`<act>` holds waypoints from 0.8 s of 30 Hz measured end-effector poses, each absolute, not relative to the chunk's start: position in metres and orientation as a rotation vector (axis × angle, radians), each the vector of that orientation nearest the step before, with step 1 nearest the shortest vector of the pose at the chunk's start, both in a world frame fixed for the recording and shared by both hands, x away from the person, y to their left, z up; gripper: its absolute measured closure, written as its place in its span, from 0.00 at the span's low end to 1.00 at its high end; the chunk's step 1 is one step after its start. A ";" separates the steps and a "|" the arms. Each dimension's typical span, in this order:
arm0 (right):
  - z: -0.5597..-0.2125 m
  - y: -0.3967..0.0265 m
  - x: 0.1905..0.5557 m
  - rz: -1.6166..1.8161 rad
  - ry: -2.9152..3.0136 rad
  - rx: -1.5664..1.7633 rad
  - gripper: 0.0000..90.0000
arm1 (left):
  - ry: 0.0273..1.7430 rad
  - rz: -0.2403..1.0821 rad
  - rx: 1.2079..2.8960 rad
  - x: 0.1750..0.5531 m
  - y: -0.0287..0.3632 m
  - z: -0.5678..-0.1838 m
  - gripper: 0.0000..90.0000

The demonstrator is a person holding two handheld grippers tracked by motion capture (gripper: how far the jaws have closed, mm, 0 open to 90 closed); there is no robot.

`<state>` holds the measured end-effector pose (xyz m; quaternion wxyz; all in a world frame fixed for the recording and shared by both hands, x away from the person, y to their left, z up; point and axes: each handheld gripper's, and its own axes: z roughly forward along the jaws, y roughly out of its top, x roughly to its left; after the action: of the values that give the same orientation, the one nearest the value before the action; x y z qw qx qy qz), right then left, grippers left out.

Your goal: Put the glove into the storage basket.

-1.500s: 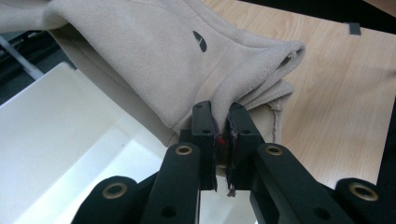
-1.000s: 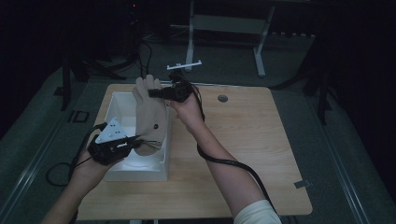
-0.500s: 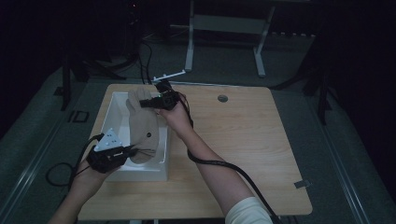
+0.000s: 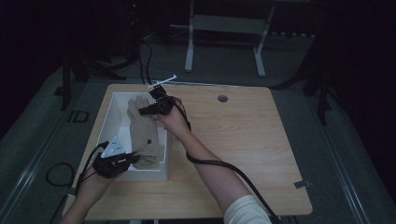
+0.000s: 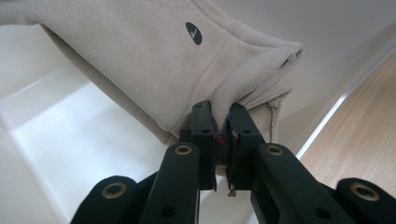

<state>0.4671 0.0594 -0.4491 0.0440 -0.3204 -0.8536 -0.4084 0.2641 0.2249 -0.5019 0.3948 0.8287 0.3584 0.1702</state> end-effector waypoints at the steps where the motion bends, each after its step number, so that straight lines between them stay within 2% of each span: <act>1: -0.450 0.060 0.468 -1.240 -2.612 -0.987 0.72 | 0.909 0.421 2.120 0.265 0.224 -0.503 0.92; 3: -0.452 0.060 0.470 -1.227 -2.615 -0.996 0.70 | 0.905 0.427 2.139 0.265 0.223 -0.504 0.81; 4: -0.450 0.059 0.470 -1.254 -2.618 -1.016 0.61 | 0.919 0.403 2.133 0.266 0.221 -0.505 0.75; 5: -0.449 0.058 0.470 -1.268 -2.630 -1.015 0.57 | 0.923 0.401 2.144 0.267 0.220 -0.505 0.68; 10: -0.444 0.050 0.472 -1.296 -2.629 -1.031 0.49 | 0.946 0.396 2.102 0.268 0.220 -0.504 0.60; 13: -0.443 0.045 0.471 -1.302 -2.628 -1.008 0.44 | 0.974 0.390 2.061 0.268 0.219 -0.503 0.50; 16: -0.442 0.040 0.469 -1.323 -2.618 -0.978 0.35 | 0.997 0.377 2.036 0.267 0.215 -0.502 0.39; 18: -0.442 0.037 0.468 -1.324 -2.603 -0.920 0.29 | 1.016 0.395 2.021 0.265 0.212 -0.500 0.27; 20: -0.441 0.034 0.466 -1.338 -2.583 -0.898 0.27 | 1.019 0.399 2.011 0.263 0.209 -0.498 0.17; 22: -0.440 0.032 0.462 -1.362 -2.591 -0.824 0.22 | 1.030 0.421 2.007 0.261 0.208 -0.495 0.16; 24: -0.439 0.030 0.457 -1.376 -2.595 -0.766 0.22 | 1.025 0.418 1.986 0.260 0.209 -0.492 0.16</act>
<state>0.4574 0.0296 -0.4386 0.0532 -0.2519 -0.8537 -0.4526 0.2597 0.2085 -0.4917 0.4207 0.7924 0.4090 0.1667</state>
